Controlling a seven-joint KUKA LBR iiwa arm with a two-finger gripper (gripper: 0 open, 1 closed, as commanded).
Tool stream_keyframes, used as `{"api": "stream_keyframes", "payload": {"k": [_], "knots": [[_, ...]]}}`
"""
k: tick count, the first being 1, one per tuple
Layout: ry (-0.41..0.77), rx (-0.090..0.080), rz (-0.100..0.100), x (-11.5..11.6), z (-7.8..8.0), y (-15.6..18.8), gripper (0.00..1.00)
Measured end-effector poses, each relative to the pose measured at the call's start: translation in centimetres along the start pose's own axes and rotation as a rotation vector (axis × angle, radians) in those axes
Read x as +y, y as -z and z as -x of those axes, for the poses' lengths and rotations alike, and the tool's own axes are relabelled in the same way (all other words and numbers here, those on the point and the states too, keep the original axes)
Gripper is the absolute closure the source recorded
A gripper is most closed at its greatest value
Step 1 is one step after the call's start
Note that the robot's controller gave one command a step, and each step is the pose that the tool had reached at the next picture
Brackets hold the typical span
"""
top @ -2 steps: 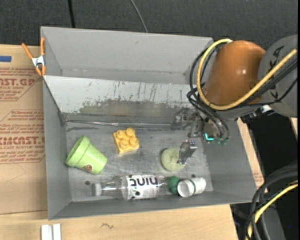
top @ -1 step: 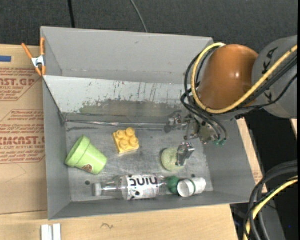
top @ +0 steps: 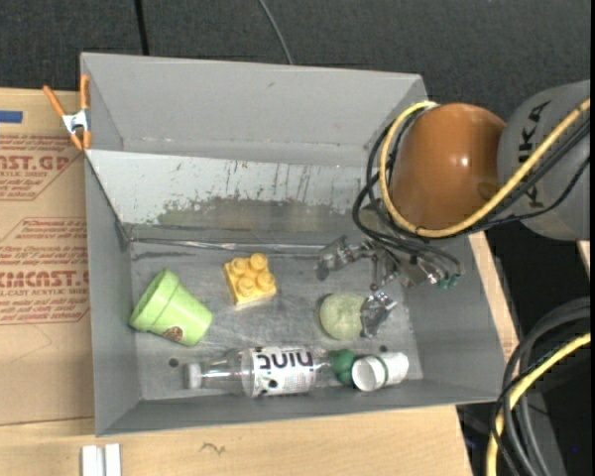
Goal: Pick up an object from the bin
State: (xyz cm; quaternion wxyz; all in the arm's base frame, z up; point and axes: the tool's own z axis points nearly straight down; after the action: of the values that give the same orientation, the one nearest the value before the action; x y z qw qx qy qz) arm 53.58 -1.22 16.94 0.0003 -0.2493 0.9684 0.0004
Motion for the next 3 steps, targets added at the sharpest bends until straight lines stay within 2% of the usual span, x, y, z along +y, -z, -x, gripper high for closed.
{"api": "stream_keyframes", "payload": {"k": [1,2,3], "knots": [[0.179,-0.007,-0.006,-0.4,-0.1,-4.3,0.0],[-0.083,0.0,0.002,-4.2,1.9,-9.7,1.0],[-0.083,0.0,0.002,-4.2,1.9,-9.7,1.0]]}}
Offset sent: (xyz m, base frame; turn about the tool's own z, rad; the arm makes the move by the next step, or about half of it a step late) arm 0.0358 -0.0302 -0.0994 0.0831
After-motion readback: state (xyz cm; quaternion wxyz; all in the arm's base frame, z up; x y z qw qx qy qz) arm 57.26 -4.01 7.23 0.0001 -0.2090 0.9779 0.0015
